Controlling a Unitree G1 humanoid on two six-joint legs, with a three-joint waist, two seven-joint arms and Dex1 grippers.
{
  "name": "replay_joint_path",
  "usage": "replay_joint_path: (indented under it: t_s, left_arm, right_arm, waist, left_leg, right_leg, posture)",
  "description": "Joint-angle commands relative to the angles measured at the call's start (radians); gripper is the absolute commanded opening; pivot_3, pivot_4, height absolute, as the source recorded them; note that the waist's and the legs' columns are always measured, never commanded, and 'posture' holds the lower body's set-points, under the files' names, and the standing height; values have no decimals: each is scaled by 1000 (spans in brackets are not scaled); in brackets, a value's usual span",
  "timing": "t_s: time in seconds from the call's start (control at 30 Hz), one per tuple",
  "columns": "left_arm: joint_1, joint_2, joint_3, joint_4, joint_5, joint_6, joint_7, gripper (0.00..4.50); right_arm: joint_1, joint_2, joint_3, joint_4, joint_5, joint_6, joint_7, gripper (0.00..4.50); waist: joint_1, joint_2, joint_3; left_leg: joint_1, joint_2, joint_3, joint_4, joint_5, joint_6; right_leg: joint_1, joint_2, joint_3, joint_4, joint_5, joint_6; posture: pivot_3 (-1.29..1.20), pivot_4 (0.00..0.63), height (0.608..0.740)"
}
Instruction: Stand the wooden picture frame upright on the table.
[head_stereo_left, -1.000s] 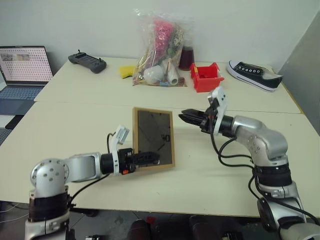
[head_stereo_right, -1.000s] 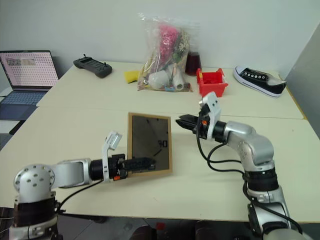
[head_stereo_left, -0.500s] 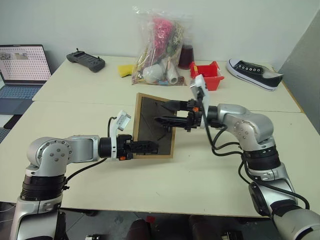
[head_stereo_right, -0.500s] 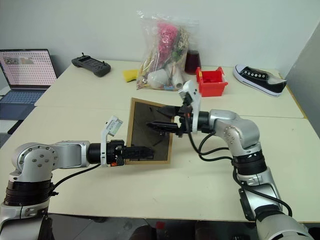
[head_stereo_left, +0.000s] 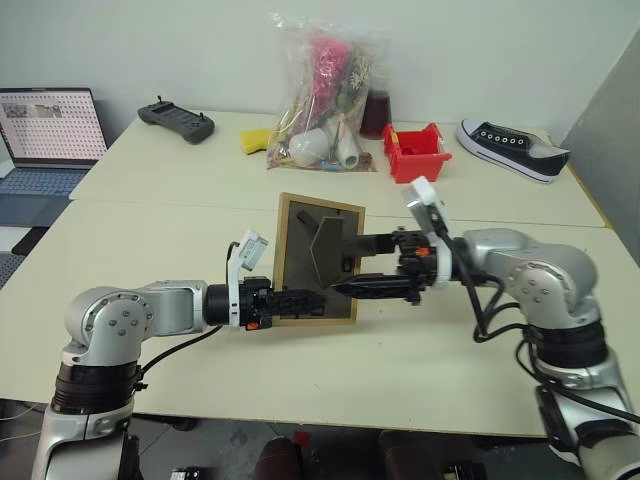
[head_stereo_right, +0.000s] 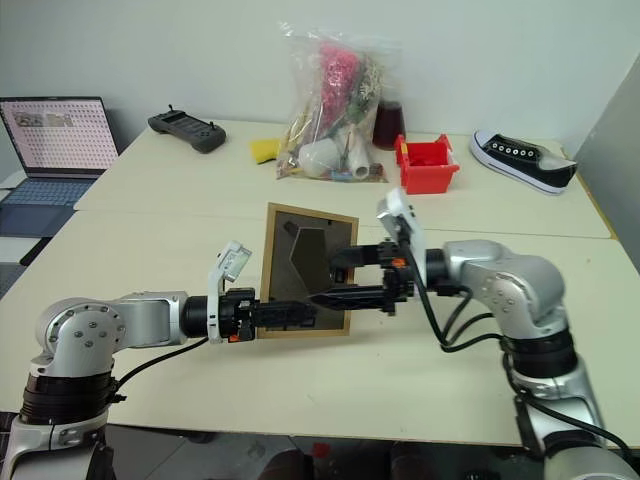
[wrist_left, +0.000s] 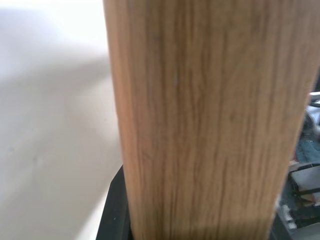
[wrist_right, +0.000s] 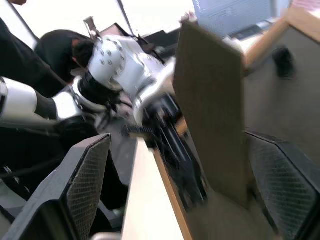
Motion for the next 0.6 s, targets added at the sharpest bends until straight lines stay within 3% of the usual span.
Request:
replay_joint_path:
  t_s: [0.03, 0.1, 0.2, 0.27, 0.33, 0.43, 0.6]
  left_arm:
    - [0, -15, 67, 0, -110, 53, 55, 839]
    - [0, -27, 87, 31, -183, 82, 96, 839]
    - [-6, -4, 60, 151, -467, 102, 194, 839]
    - [-21, 2, 1, 177, -605, 56, 291, 839]
    - [-37, 18, -56, 200, -719, 6, 378, 839]
    - [-56, 39, -106, 222, -774, 3, 391, 839]
    - [-57, 36, -157, 189, -774, -4, 379, 839]
  right_arm:
    - [73, -112, -1, -57, -201, -258, -9, 4406]
    - [120, -145, 7, -38, -341, -467, -36, 4406]
    - [228, -258, 59, 150, -853, -1256, -282, 4406]
    - [224, -296, 69, 296, -1021, -1567, -419, 4406]
    - [180, -295, 71, 414, -1131, -1781, -547, 4406]
    - [84, -253, 92, 524, -1372, -1985, -796, 4406]
    - [-37, -177, 156, 648, -1571, -2106, -1005, 4406]
  waist:
    - [0, 0, 0]
    - [0, 0, 0]
    - [0, -1, 1]
    - [-1, -3, 2]
    - [0, -5, 3]
    - [-9, -4, 3]
    - [-17, -4, 4]
  left_leg:
    - [0, 0, 0, 0, 0, 0]
    - [-1, 0, 0, 0, 0, 0]
    - [-1, 0, 0, 1, 0, 0]
    - [-1, -1, 1, 1, 0, 0]
    - [0, -1, 1, 1, 0, 0]
    - [3, 0, 4, 1, 2, -3]
    - [7, 0, 6, 0, 3, -5]
  right_leg:
    - [0, 0, 0, 0, 0, 0]
    - [0, 0, 0, -1, 0, 0]
    - [0, 0, 0, 0, 0, 0]
    - [0, -1, 0, 0, 0, 1]
    - [0, -1, 1, 0, 0, 1]
    - [0, -1, 5, 2, 0, 0]
    - [2, 0, 6, 3, 0, 0]
  posture:
    - [0, 150, 740]
    - [0, 150, 740]
    - [0, 150, 740]
    - [0, 150, 740]
    - [0, 150, 740]
    - [0, 150, 740]
    - [0, 150, 740]
